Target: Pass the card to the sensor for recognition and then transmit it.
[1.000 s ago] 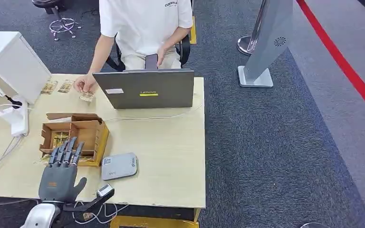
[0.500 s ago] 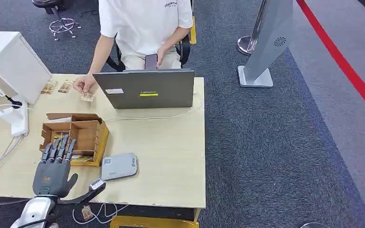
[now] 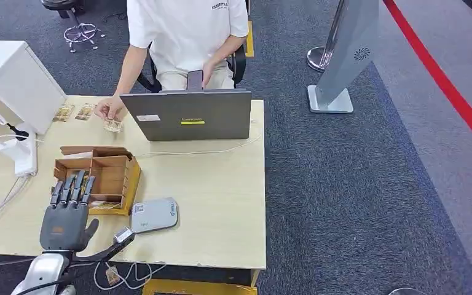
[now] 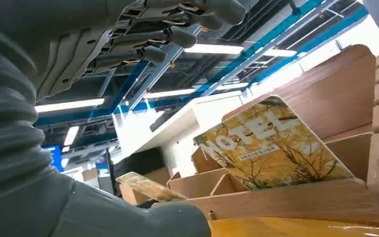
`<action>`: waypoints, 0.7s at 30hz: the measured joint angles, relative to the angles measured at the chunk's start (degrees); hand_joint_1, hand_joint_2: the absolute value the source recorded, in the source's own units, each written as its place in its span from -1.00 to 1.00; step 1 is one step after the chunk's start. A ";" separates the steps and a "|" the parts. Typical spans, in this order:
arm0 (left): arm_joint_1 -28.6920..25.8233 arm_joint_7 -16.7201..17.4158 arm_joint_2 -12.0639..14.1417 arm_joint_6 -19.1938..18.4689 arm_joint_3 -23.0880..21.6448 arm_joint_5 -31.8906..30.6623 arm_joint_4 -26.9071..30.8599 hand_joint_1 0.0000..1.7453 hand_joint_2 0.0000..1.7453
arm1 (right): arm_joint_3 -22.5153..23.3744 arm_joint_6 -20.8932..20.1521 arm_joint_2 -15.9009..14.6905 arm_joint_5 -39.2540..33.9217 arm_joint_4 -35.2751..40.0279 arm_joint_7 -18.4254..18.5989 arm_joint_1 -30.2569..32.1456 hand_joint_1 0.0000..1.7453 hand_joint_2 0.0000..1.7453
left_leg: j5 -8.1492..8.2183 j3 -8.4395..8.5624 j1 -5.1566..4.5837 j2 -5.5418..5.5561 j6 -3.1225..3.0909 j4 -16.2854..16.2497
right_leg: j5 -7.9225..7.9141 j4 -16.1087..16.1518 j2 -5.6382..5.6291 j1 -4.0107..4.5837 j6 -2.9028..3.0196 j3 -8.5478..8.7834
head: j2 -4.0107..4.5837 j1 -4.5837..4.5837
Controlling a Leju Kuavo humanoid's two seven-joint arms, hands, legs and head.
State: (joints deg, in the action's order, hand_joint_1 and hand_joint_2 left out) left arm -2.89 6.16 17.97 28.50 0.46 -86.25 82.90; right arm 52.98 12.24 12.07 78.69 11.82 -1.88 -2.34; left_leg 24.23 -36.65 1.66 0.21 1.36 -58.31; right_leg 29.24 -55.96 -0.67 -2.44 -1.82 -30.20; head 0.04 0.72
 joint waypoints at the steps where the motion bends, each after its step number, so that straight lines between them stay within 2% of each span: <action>1: 0.06 -0.06 -0.02 0.41 -0.02 -0.17 -0.04 -1.00 1.00 | 0.00 0.00 0.00 0.07 0.00 -0.04 -0.01 -1.00 -1.00 | 0.00 0.00 0.00 0.00 0.00 0.00 | 0.00 0.00 0.00 0.00 0.00 0.00 | 0.02 -0.02; 10: 0.28 -0.15 -0.09 0.70 -0.02 -0.33 -0.11 -1.00 1.00 | 0.00 -0.07 0.00 0.11 0.00 -0.15 -0.02 -1.00 -1.00 | 0.00 0.00 0.00 0.00 0.00 0.00 | 0.00 0.00 0.00 0.00 0.00 0.00 | 0.02 -0.02; 14: 2.07 -1.38 -0.57 3.74 -0.02 -1.77 -1.11 -1.00 1.00 | -0.17 -0.85 0.00 0.61 0.00 -0.79 -0.18 -1.00 -1.00 | 0.00 0.00 0.00 0.00 0.00 0.00 | 0.00 0.00 0.00 0.00 0.00 -0.01 | 0.00 -0.02; 21: 3.13 -1.70 -1.03 3.76 -0.02 -1.99 -2.14 -1.00 1.00 | -0.20 -0.83 0.00 0.59 0.00 -0.85 -0.26 -1.00 -1.00 | 0.00 0.00 0.00 0.00 0.00 -0.01 | -0.01 0.00 0.00 0.00 0.01 -0.02 | 0.00 0.00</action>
State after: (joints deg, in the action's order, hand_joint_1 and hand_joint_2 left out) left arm 0.24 4.46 16.94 32.26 0.44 -88.24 80.76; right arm 52.78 11.41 12.07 79.28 11.82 -2.73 -2.61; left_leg 24.23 -36.65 1.66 0.21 1.36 -58.33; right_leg 29.23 -55.96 -0.67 -2.44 -1.81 -30.22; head 0.04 0.72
